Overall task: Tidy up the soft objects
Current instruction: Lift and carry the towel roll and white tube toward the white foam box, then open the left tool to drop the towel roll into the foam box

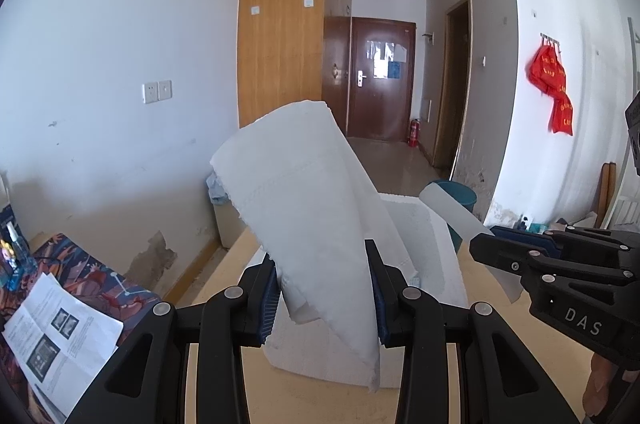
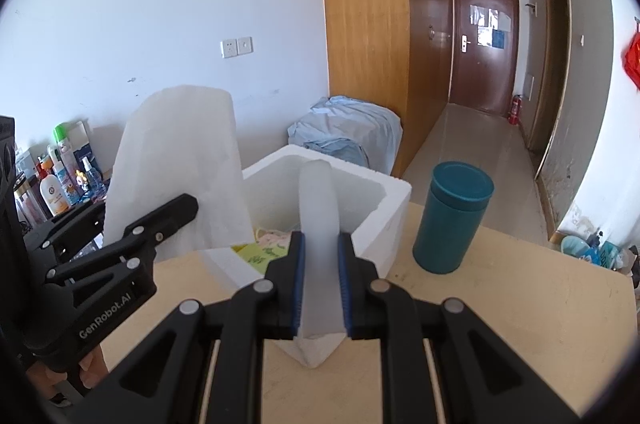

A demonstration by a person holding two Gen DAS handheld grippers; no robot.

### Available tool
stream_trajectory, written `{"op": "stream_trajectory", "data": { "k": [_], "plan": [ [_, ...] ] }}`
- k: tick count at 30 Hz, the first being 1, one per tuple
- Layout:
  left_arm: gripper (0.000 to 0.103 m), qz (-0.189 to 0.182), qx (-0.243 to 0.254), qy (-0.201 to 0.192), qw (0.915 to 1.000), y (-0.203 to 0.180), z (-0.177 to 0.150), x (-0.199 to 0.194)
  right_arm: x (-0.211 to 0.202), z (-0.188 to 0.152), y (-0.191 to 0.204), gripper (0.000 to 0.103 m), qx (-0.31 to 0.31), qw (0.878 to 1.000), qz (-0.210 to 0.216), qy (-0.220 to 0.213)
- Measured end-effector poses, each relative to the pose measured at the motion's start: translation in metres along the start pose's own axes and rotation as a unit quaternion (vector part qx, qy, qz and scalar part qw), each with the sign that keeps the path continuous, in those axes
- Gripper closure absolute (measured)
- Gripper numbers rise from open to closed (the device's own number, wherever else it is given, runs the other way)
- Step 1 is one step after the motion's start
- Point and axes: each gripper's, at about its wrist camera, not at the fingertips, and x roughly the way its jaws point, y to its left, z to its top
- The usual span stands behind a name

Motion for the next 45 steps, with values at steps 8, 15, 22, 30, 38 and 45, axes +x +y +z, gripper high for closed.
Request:
{"op": "stream_trajectory", "data": {
  "k": [8, 15, 22, 30, 38, 45],
  "plan": [
    [0.064, 0.005, -0.002, 0.009, 0.9999, 0.001, 0.007, 0.02, 0.014, 0.009, -0.003, 0.084, -0.006, 1.0, 0.001, 0.004],
    [0.064, 0.01, -0.002, 0.018, 0.9998, 0.003, 0.013, 0.037, 0.025, 0.013, -0.006, 0.084, -0.004, 1.0, 0.005, 0.009],
    [0.063, 0.008, -0.006, 0.027, 0.9996, 0.005, 0.012, 0.052, 0.031, 0.013, -0.008, 0.084, -0.006, 1.0, 0.002, 0.016],
    [0.062, 0.008, -0.004, 0.025, 0.9996, 0.005, 0.011, 0.06, 0.037, 0.014, -0.011, 0.084, -0.003, 1.0, -0.001, 0.02],
    [0.052, 0.014, -0.006, 0.023, 0.9996, 0.006, 0.009, 0.059, 0.037, 0.014, -0.011, 0.084, -0.003, 1.0, -0.001, 0.02],
    [0.048, 0.014, -0.008, 0.02, 0.9997, 0.01, 0.006, 0.053, 0.036, 0.015, -0.01, 0.084, -0.005, 1.0, 0.0, 0.019]
  ]
}}
